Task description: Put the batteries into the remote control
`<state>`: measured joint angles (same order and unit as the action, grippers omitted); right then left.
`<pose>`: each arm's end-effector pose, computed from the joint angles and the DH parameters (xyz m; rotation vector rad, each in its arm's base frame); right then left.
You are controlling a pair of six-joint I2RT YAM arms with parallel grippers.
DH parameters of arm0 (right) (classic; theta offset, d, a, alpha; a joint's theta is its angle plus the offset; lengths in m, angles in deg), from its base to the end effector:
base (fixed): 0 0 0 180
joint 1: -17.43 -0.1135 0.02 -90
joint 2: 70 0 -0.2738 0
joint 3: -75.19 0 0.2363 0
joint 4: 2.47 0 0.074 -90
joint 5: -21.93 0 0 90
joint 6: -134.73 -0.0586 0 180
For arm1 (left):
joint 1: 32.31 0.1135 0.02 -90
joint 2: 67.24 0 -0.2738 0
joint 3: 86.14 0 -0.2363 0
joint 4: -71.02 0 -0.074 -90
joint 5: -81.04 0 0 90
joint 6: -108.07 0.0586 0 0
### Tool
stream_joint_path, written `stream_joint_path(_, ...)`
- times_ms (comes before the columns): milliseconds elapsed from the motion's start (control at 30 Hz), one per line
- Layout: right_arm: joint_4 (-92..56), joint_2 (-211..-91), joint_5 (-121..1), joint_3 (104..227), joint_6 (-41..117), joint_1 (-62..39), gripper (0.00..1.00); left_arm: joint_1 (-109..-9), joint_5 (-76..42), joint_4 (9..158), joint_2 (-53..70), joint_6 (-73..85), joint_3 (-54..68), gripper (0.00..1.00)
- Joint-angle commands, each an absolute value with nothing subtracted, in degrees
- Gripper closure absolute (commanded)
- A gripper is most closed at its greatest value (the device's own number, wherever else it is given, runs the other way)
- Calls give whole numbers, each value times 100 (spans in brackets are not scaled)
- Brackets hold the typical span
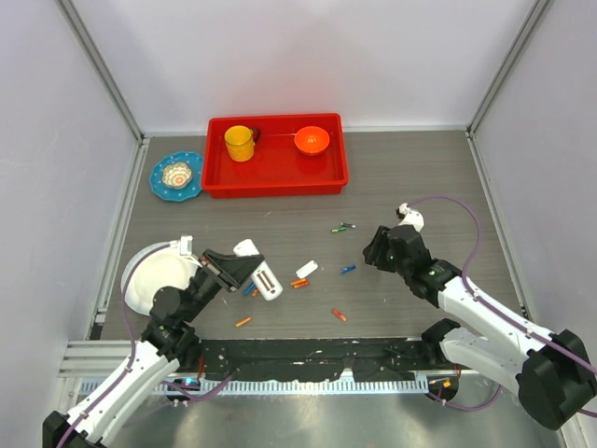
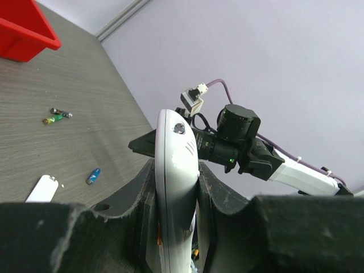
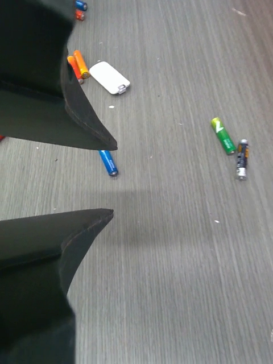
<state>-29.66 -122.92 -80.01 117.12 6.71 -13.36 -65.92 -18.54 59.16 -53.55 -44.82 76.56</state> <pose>0.1695 0.0869 0.2057 0.2561 2.2395 0.4237 0.0919 -0.0728 0.2283 -0.2142 1.4586 -1.5187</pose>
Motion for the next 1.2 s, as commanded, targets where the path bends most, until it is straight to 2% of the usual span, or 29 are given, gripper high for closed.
stream_joint_path(0,-3220,-12404,-8168,11978,1343,-1579,54,-6562,-1819,5401,-5371,-4407,8302,100)
stream_joint_path(67,-3273,-12457,-8187,11970,1405,-1684,66,-6562,-1854,5348,-5318,-4433,8311,100)
stream_joint_path(133,-3221,-12580,-8100,11926,1449,-1851,87,-6562,-1880,5348,-5257,-4460,8293,100)
stream_joint_path(300,-3132,-13221,-8029,12057,1397,-2229,99,-6562,-1871,5356,-5169,-4495,8267,100)
stream_joint_path(500,-3054,-14021,-7967,12409,1379,-2625,99,-6562,-1950,5462,-5256,-4512,8258,100)
stream_joint_path(1167,-2473,-15032,-8133,12593,1195,-2722,99,-6562,-1907,6103,-5626,-4504,8249,100)
